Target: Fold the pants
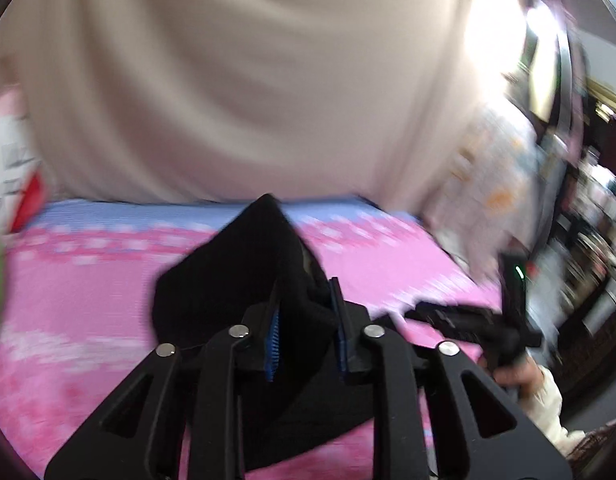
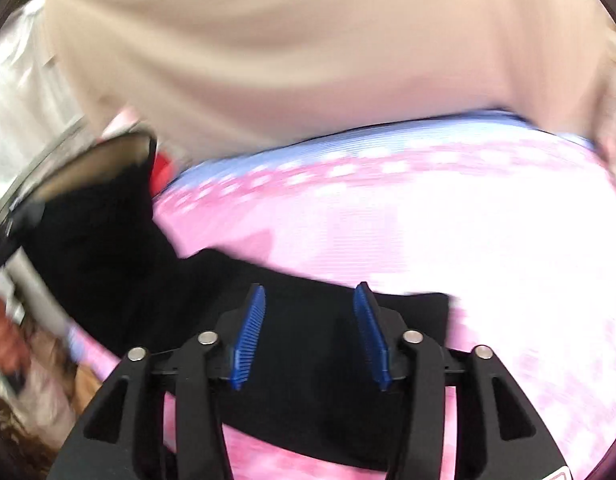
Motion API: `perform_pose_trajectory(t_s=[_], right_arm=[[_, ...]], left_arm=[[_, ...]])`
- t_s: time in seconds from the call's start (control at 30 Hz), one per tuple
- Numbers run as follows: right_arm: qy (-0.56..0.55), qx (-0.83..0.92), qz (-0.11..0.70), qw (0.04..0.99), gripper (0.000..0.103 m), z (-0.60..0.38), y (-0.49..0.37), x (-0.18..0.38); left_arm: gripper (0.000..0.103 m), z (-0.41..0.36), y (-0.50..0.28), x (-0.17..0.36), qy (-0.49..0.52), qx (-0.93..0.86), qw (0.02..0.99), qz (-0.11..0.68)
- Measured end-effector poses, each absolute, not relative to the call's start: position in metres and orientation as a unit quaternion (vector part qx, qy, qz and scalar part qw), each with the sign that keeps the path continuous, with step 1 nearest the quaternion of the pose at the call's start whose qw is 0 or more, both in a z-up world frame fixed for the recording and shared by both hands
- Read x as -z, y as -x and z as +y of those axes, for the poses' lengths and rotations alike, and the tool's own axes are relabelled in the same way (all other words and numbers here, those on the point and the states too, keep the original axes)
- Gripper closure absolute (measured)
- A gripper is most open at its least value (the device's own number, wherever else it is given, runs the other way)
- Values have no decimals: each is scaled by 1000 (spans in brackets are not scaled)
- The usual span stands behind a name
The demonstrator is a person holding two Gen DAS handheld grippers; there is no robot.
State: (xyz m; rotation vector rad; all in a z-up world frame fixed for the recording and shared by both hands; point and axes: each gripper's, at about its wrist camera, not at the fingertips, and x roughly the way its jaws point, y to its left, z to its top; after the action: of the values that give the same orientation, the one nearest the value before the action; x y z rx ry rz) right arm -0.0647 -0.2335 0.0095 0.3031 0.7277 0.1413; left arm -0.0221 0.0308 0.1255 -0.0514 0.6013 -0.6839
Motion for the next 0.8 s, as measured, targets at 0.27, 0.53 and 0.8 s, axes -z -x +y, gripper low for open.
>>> perform_pose_trajectory(t_s=[0.27, 0.53, 0.8], right_arm=[[-226, -29, 385, 894, 48, -310, 103, 42], [-211, -180, 411, 868, 32, -262, 81, 35], [-133, -153, 449, 870, 85, -178, 31, 69]], left_arm=[[10, -114, 34, 15, -55, 361, 816, 447], [6, -9, 35, -39, -22, 204, 905, 372], [6, 67, 18, -33, -42, -1, 934, 354]])
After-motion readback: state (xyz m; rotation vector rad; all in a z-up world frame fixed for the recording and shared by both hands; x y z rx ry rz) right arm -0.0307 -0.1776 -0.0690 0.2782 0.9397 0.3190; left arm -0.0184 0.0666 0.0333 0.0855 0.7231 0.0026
